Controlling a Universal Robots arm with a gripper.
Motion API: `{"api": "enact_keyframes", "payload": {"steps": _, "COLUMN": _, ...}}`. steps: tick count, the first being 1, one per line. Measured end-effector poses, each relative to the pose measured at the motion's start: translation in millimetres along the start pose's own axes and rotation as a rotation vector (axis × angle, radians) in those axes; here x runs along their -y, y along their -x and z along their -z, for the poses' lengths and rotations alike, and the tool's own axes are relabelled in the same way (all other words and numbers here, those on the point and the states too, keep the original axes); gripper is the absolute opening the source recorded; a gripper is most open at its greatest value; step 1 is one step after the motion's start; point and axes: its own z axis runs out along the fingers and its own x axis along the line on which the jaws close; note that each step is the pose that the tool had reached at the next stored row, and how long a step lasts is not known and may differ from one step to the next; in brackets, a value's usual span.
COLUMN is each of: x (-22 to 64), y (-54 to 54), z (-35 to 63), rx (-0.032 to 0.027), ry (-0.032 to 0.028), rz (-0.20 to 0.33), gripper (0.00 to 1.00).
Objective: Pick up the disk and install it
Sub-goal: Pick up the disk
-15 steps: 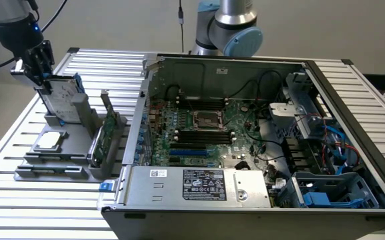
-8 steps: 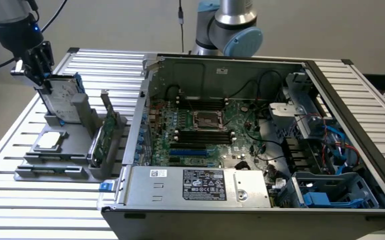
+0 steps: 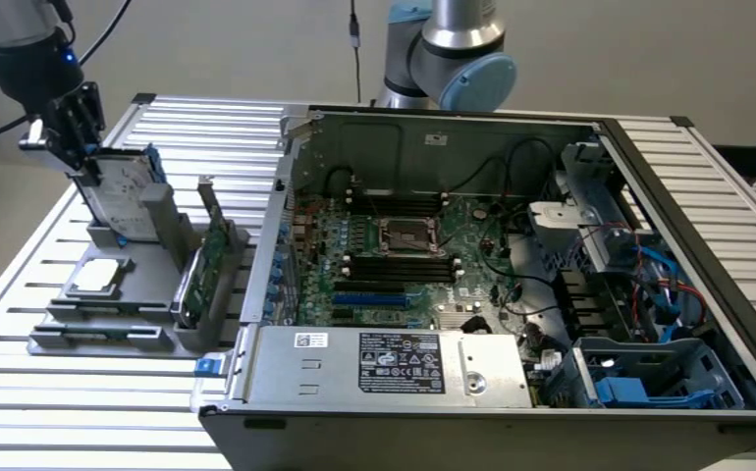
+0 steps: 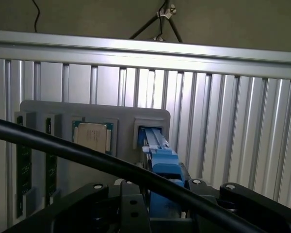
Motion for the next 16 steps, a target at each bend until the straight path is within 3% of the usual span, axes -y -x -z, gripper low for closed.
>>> {"api": "enact_keyframes", "payload": {"steps": 16, "x": -0.1, "y": -2.3, "z": 0.0, "rx": 0.0000, "ry": 0.0000, "rz": -0.002, "gripper": 0.33}}
